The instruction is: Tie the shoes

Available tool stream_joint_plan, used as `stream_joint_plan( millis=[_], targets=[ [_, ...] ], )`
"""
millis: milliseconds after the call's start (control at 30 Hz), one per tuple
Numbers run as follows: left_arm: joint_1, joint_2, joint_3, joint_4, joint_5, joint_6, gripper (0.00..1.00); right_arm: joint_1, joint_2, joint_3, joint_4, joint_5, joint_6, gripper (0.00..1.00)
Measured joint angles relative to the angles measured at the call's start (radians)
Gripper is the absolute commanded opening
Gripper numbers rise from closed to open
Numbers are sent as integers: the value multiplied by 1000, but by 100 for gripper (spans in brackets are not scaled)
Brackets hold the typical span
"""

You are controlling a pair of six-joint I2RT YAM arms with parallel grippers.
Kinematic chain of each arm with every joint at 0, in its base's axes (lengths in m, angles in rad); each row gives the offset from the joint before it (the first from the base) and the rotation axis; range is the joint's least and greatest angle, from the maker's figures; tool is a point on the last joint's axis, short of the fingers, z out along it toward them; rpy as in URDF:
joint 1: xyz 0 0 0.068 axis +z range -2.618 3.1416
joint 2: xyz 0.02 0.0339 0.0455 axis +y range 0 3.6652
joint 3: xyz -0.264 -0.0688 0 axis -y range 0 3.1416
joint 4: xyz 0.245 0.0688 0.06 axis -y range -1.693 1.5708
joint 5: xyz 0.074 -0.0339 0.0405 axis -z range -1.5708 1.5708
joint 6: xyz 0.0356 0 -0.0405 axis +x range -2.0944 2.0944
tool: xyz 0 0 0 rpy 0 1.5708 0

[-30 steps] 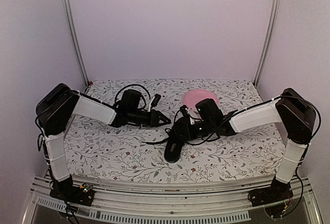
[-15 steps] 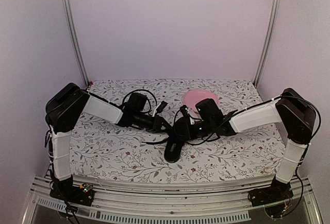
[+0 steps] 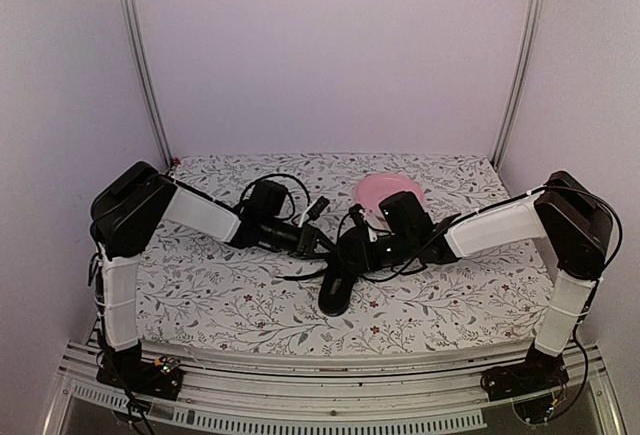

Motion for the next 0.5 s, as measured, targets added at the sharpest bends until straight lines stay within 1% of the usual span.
stream_joint_plan(
  millis=[167, 500],
  targets=[
    [-6, 16, 0, 3, 11, -5, 23, 0, 0, 0, 0, 0, 0, 2],
    [-9, 27, 0, 30, 28, -31, 29, 0, 0, 0, 0, 0, 0, 2]
  ],
)
